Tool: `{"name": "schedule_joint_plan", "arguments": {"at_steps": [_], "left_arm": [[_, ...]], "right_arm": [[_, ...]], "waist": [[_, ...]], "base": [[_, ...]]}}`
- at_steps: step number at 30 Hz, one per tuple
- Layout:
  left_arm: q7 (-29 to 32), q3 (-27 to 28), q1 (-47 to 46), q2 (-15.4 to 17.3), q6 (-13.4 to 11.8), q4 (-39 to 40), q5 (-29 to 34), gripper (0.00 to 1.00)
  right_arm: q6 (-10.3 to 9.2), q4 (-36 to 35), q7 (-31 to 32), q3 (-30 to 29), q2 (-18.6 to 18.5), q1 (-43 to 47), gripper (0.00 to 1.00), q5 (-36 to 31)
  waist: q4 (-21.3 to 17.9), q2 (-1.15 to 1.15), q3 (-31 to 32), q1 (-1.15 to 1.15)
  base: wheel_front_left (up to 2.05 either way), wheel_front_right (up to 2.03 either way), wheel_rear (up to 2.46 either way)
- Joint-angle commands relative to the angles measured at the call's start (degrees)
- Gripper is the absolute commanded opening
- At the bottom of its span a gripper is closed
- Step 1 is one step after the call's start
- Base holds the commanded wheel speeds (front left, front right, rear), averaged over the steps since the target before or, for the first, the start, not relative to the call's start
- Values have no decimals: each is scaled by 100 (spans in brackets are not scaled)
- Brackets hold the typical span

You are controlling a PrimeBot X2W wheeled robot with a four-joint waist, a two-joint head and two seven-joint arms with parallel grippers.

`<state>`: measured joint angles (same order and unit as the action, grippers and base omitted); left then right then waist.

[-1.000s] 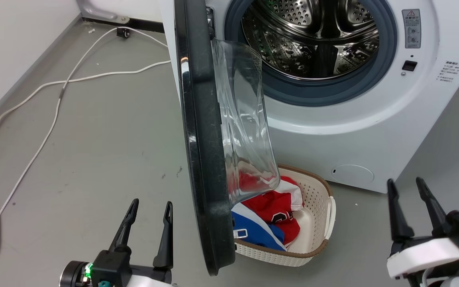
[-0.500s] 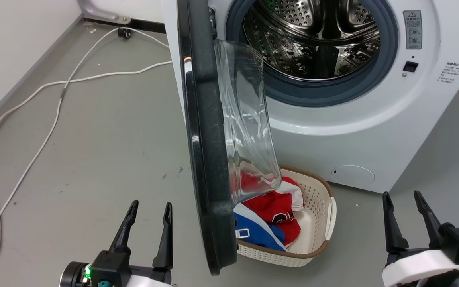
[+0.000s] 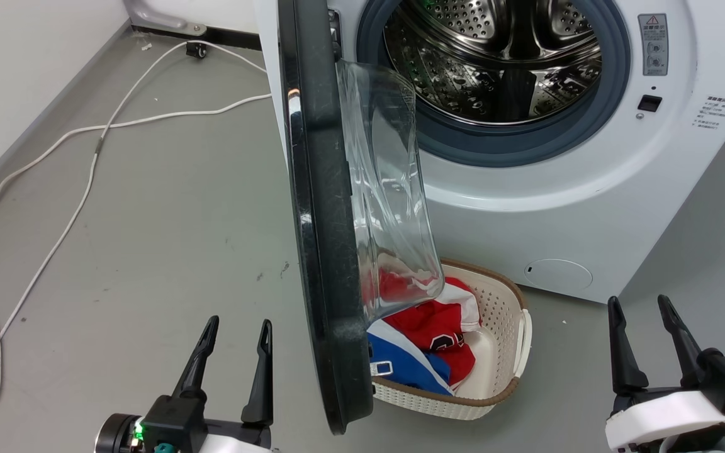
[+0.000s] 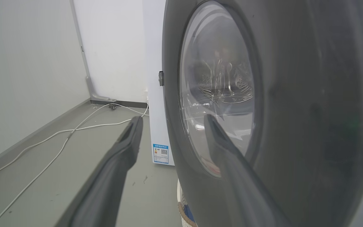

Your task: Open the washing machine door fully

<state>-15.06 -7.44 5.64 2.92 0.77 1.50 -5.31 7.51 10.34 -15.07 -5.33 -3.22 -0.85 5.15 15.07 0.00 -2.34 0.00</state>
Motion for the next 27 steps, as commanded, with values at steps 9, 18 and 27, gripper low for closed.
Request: {"name": "schedule_joint_plan", "arguments": {"at_steps": [9, 18, 27], "left_arm": [[-18, -28, -7, -5, 64, 32, -15, 0], [-18, 113, -85, -5, 46, 318, -4, 0], [-17, 479, -711, -5, 97, 1360, 183, 0]], "right_arm": [[-4, -20, -13, 13, 36, -95, 100, 50], [-4, -8, -14, 48, 40, -48, 100, 62], [-4, 13, -14, 121, 39, -13, 100, 107]], "waist": [[-46, 0, -2, 0], [-41, 0, 8, 0], [4, 0, 50, 0]], "base": [[0, 0, 0], [0, 0, 0], [0, 0, 0]]}}
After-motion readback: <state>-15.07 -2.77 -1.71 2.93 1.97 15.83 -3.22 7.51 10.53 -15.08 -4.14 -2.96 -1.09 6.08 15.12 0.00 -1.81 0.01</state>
